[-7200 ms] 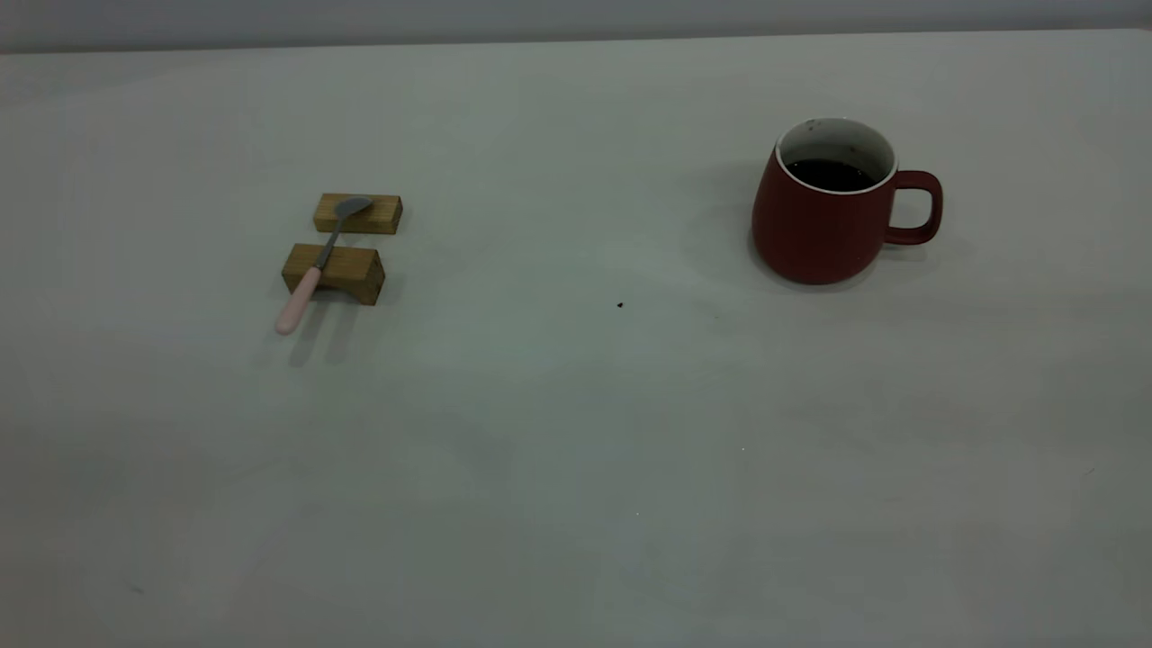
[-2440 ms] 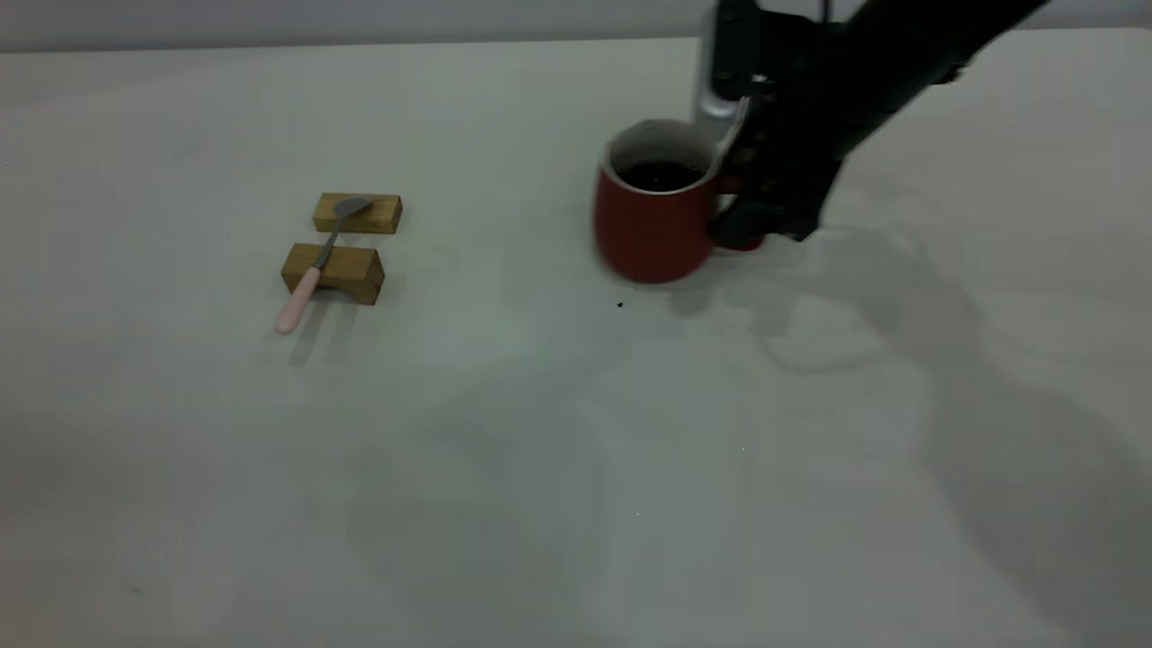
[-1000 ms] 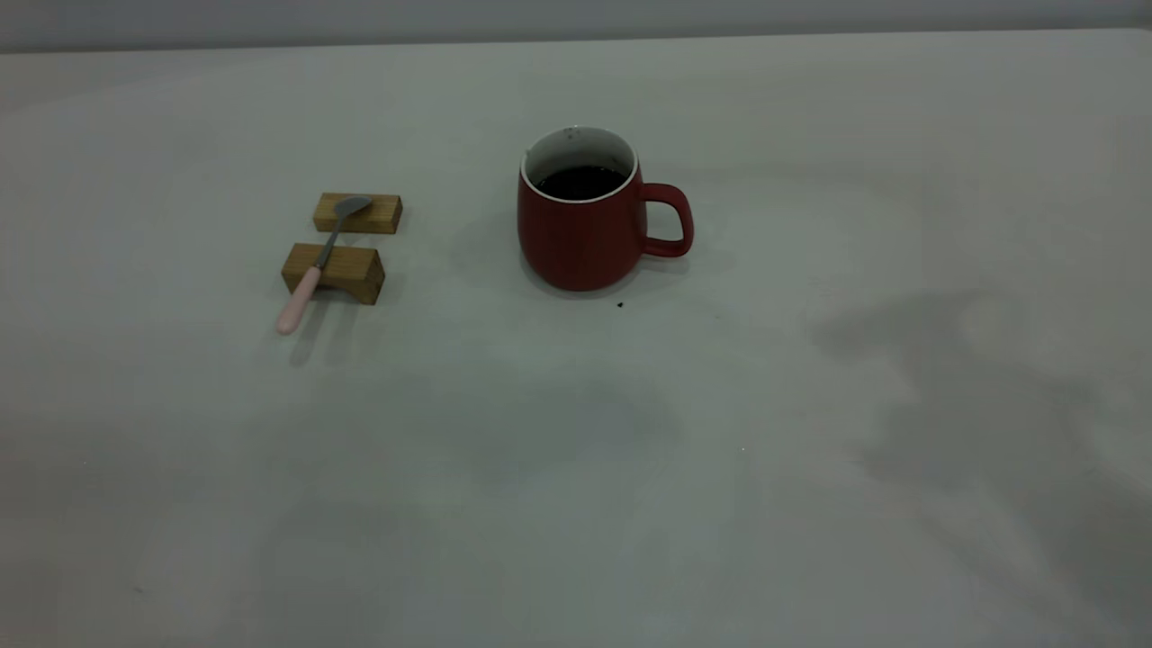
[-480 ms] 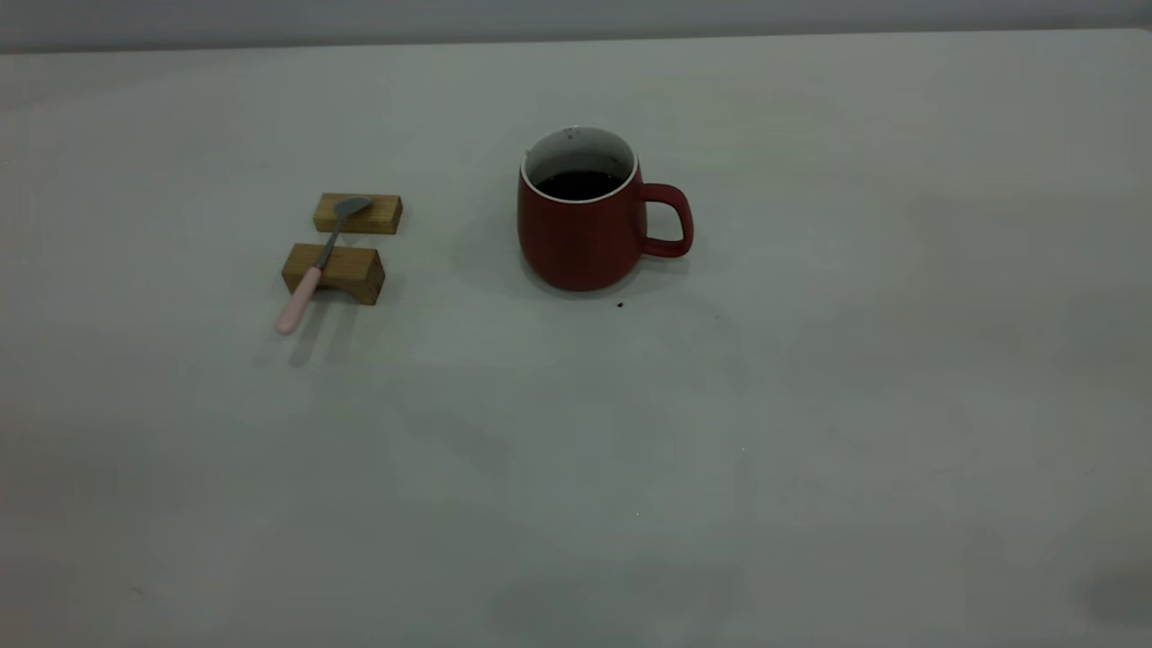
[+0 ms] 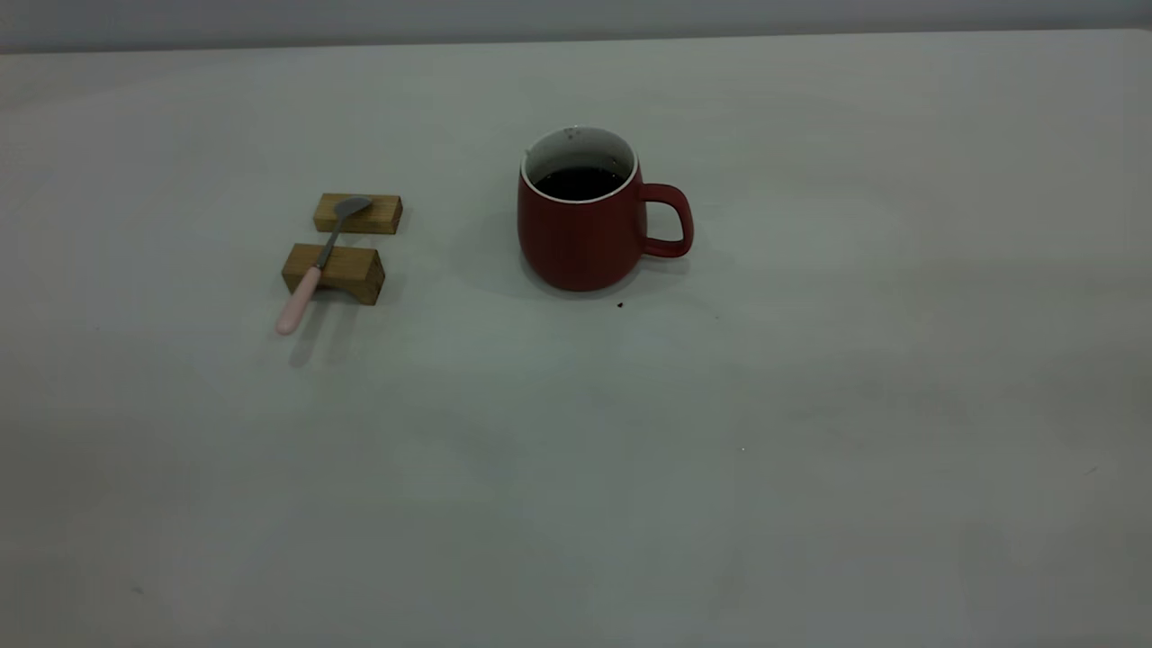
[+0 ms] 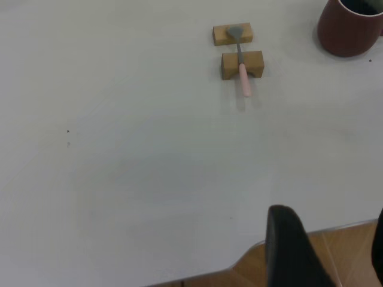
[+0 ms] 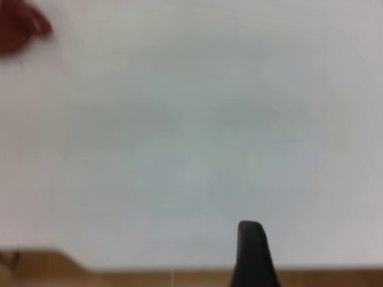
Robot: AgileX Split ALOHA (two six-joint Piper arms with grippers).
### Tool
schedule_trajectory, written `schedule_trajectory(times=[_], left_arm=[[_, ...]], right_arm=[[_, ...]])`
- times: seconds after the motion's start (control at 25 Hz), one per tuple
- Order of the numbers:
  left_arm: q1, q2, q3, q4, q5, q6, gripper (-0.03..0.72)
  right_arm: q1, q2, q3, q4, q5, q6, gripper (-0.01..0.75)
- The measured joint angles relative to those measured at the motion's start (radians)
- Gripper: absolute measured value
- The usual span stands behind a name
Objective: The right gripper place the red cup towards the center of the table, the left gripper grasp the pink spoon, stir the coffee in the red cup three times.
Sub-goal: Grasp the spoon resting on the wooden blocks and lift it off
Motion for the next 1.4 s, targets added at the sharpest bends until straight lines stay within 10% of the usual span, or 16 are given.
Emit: schedule_trajectory(times=[1.4], left_arm=[[0.0, 0.033, -0.006, 0.003, -0.001, -0.038, 0.396]], right_arm=[[-0.006, -0.153, 0.0, -0.005, 0.01, 0.002, 0.586]])
